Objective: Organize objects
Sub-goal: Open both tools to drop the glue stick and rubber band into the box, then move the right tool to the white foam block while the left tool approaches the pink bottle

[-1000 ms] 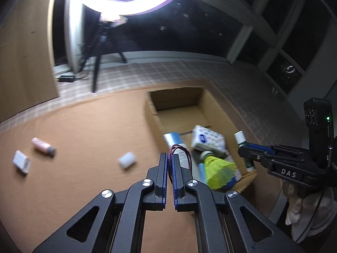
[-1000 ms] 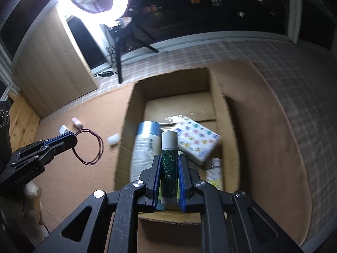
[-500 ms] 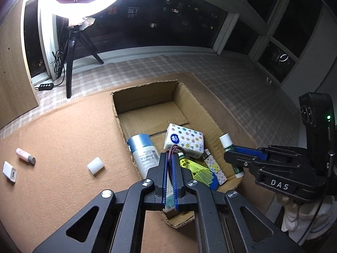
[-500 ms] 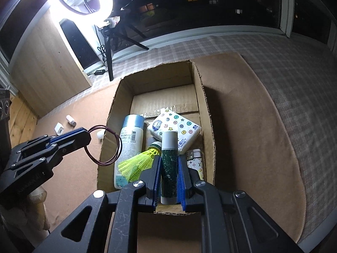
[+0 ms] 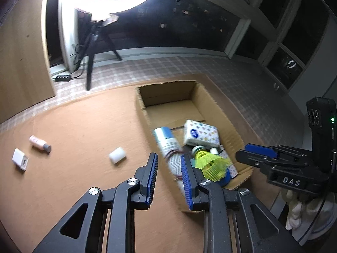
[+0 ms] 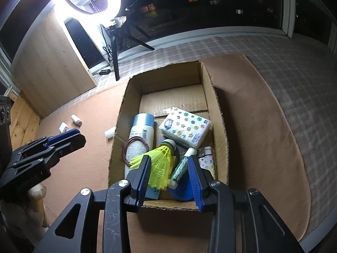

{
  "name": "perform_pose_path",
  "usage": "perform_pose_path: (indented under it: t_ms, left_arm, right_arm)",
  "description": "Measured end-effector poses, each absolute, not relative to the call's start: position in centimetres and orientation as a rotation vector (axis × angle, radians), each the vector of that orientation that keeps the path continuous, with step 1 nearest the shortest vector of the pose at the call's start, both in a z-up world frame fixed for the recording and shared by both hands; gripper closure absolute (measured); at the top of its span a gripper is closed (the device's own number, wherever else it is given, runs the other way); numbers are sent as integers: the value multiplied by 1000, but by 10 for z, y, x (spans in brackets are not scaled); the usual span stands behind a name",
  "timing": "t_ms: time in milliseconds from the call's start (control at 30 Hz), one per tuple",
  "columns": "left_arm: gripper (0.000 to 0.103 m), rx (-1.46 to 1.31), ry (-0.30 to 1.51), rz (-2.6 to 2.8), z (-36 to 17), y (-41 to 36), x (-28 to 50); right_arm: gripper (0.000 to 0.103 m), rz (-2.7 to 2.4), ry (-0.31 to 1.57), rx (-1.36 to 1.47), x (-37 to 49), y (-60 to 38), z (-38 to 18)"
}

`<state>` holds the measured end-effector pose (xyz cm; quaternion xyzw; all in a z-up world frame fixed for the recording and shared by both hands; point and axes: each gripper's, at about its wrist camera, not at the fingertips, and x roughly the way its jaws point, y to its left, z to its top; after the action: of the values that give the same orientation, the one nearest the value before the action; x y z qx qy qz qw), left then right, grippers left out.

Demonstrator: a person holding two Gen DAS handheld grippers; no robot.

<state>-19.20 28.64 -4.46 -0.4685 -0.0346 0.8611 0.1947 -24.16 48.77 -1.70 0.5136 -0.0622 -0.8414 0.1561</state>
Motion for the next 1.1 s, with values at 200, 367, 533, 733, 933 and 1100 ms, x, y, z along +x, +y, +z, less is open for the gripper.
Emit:
perform_pose_path:
  t_ms: [200,367,533,733,933,1100]
  left_arm:
    - [78,-1361,-125,2475,-52,240,-182]
    - [78,-1413,-155,2519,-58,200,-176]
    - [78,-1437,-198,2561,-59,163,-169]
    - [72,-1476,-262,2601,-66,123,-163]
    - [57,-1518,-315,2618,-72,92,-171]
    - [55,-1533,-380,2620,-76,78,-188]
  right_arm:
    - [70,-2375,-191,1447,-235,472,-13]
    - [70,-2341,-187,1425,-233,449,-10]
    - [70,-2290,-167,1421,-231,420,-12]
    - [70,-2225,-134,1420,-230,381,-18]
    - [65,-2196,-109,1447,-240,350,-29]
    - [60,-2186,-119,1476,-257,331,-38]
